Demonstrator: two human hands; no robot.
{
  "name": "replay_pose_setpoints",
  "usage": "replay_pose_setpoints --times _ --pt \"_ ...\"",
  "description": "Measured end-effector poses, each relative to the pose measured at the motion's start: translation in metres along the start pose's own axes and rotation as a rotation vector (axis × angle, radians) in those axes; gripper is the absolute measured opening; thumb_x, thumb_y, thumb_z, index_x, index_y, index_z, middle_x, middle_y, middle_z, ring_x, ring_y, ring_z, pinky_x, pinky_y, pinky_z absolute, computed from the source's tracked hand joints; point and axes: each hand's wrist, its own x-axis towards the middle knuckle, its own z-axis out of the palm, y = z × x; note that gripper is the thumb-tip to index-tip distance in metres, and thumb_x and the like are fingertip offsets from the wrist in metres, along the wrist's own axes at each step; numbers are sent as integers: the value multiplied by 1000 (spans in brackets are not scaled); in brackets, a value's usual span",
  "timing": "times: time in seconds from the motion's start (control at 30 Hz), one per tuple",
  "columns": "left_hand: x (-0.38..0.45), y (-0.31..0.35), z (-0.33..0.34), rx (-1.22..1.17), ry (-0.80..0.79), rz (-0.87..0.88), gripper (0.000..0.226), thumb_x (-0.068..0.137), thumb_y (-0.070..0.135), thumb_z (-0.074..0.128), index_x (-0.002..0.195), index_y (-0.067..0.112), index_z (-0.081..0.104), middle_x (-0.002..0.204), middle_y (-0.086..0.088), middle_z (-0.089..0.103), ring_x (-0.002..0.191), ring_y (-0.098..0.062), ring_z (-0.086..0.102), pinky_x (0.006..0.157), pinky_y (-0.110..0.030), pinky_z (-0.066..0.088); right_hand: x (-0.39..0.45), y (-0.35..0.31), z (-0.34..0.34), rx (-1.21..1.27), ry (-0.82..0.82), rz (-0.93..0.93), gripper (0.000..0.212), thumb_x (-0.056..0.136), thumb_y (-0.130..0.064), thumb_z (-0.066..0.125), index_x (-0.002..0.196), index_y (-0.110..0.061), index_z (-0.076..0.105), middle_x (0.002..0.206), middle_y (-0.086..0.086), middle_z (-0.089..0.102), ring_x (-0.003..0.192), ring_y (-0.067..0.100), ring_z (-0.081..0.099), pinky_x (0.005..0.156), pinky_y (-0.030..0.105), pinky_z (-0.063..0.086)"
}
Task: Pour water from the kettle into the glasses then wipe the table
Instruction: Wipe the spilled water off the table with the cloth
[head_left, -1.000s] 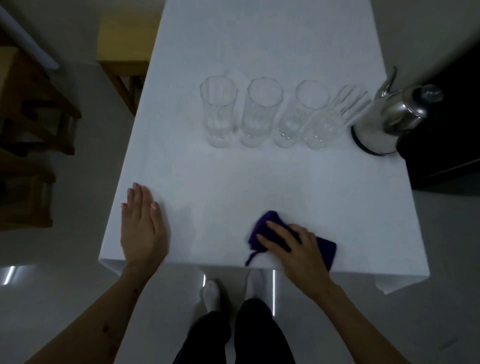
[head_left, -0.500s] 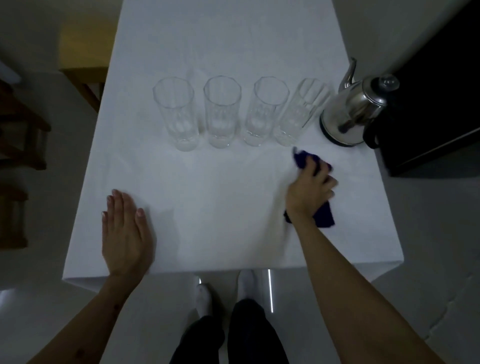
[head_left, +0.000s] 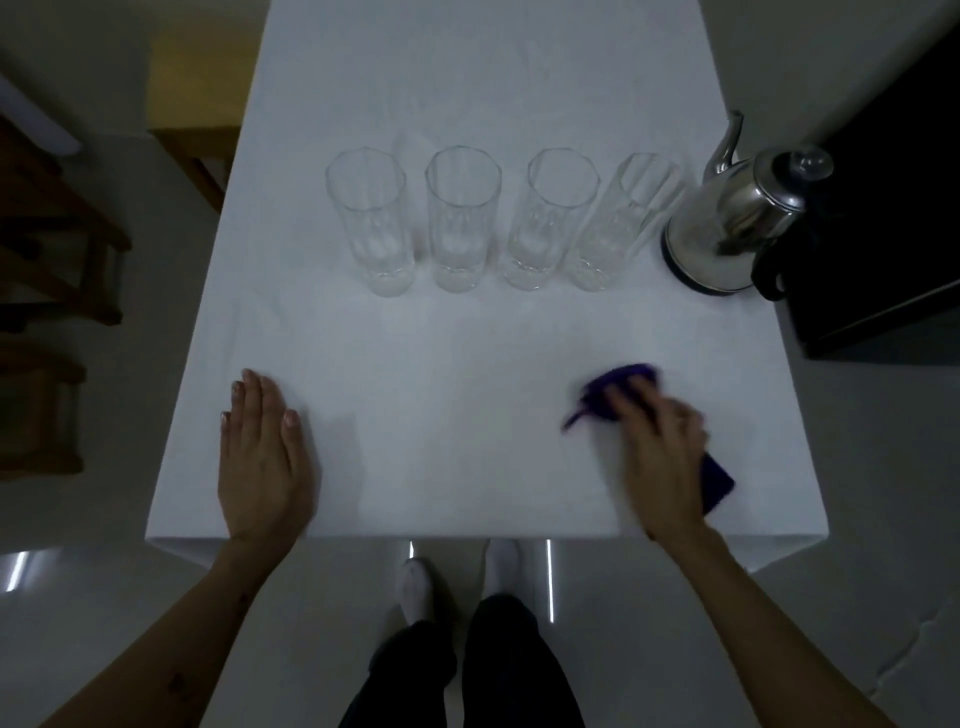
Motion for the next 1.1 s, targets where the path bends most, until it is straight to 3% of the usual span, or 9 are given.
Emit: replay_pose_setpoints --times 0.1,0.23,0.37,0.5,0.63,0.73,0.83,1.0,1.1 --pt "0 -1 2 -2 11 0 60 102 36 13 152 3 19 161 -11 17 150 -20 11 122 -36 7 42 -6 9 -51 134 646 37 98 -6 50 134 -7 59 145 23 48 116 51 45 91 58 39" --pt "0 -4 4 -18 16 -5 58 103 36 13 152 5 18 161 -8 16 150 -16 10 122 -36 8 88 -68 32 -51 45 756 46 94 -5 49 140 -10 52 150 22 42 122 50 43 91 53 36" --pt "0 -4 3 -47 24 -9 58 103 36 13 152 6 20 161 -7 17 150 -14 11 122 -30 5 96 -162 51 -28 -88 384 58 80 -1 56 136 -16 57 146 17 50 111 47 49 83 52 42" --pt "1 -7 0 -79 29 -11 56 103 33 13 151 6 23 160 -6 20 148 -11 13 120 -23 2 62 -216 54 77 -244 -239 58 80 -8 38 130 -18 65 139 13 59 102 41 51 76 49 46" --pt "1 -10 -1 -97 14 -1 55 104 34 12 152 9 21 161 -3 19 148 -8 11 121 -26 4 -2 -180 45 127 -320 -729 62 80 -1 54 137 -24 61 148 5 55 116 38 47 83 47 48" --pt "0 -8 -3 -109 21 -9 54 104 33 14 152 9 22 160 -2 19 148 -9 11 120 -22 1 -24 -116 24 24 -317 -865 69 80 -4 48 142 -34 51 154 -3 43 122 33 45 85 45 49" --pt "-1 -6 -4 -119 30 -7 55 103 33 14 151 7 24 160 -4 21 149 -11 13 121 -23 2 -18 -59 6 1 -219 -649 62 83 -4 44 138 -32 48 150 0 41 114 33 46 83 48 51" --pt "0 -6 -3 -112 24 -15 57 103 34 13 151 6 23 161 -5 20 149 -13 12 121 -27 3 25 -88 22 -47 7 262 47 86 6 64 129 -11 63 140 20 55 103 45 51 80 57 45" --pt "0 -7 -3 -92 11 -4 59 103 36 11 151 5 21 161 -6 18 150 -14 11 122 -30 4 42 -151 36 27 -10 349 56 78 8 64 131 -12 64 142 21 54 106 49 52 82 56 44"
